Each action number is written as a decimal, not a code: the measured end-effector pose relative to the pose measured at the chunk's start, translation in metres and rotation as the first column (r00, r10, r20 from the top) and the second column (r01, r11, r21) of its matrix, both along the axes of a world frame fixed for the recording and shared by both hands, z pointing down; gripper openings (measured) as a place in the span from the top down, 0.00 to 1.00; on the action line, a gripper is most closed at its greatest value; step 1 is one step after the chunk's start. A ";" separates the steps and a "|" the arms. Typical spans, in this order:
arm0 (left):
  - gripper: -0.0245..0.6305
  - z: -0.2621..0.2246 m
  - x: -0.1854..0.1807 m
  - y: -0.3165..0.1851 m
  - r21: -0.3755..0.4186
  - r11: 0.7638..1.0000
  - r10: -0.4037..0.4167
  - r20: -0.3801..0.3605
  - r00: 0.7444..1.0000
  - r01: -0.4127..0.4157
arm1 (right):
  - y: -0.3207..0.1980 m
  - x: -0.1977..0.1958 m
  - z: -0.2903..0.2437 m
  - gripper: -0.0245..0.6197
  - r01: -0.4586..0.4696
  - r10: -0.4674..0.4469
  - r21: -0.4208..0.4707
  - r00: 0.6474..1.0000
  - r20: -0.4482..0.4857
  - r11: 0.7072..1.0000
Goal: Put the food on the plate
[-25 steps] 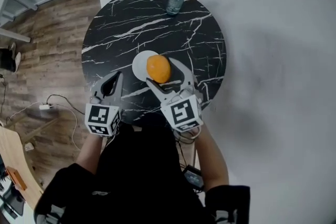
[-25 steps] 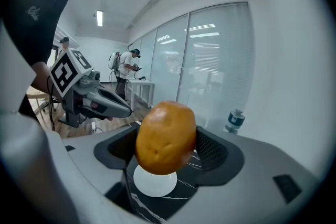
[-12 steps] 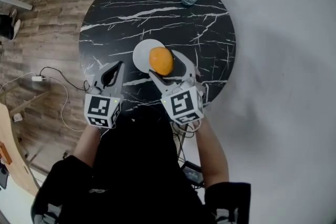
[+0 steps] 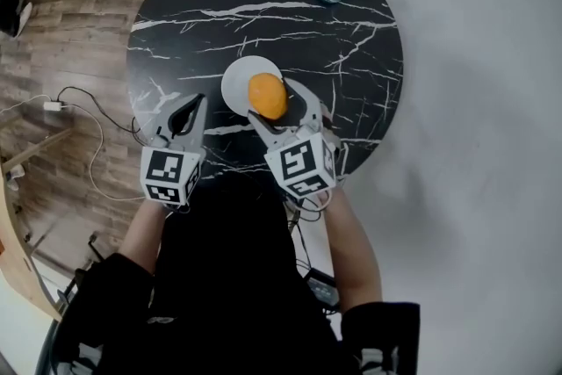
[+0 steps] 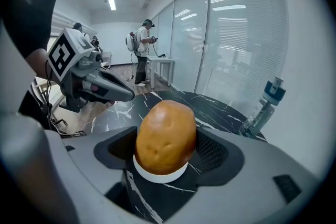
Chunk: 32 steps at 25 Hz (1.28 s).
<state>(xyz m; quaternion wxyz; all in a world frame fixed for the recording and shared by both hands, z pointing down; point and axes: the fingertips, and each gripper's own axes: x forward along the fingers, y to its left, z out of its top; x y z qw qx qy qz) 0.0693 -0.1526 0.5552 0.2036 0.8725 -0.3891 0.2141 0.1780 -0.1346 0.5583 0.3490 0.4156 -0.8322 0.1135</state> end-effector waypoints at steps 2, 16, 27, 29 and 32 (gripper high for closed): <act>0.96 0.008 -0.003 -0.001 -0.010 1.000 -0.011 0.012 1.000 0.011 | -0.001 -0.002 0.010 0.43 0.020 -0.020 -0.021 1.000 -0.013 1.000; 0.96 0.052 -0.021 0.007 -0.078 0.996 -0.044 0.055 0.998 0.048 | -0.014 -0.010 0.070 0.43 0.176 -0.194 -0.106 0.960 -0.200 0.979; 0.96 0.067 -0.020 0.013 -0.108 0.994 -0.008 0.079 0.997 0.017 | -0.009 -0.017 0.110 0.43 0.251 -0.299 -0.200 0.917 -0.265 0.947; 0.96 0.069 -0.021 0.014 -0.113 0.993 -0.004 0.082 0.997 0.013 | -0.010 -0.018 0.113 0.43 0.253 -0.303 -0.208 0.916 -0.264 0.945; 0.96 0.073 -0.024 0.016 -0.127 0.992 -0.005 0.087 0.996 0.016 | -0.010 -0.018 0.117 0.43 0.249 -0.303 -0.219 0.915 -0.265 0.943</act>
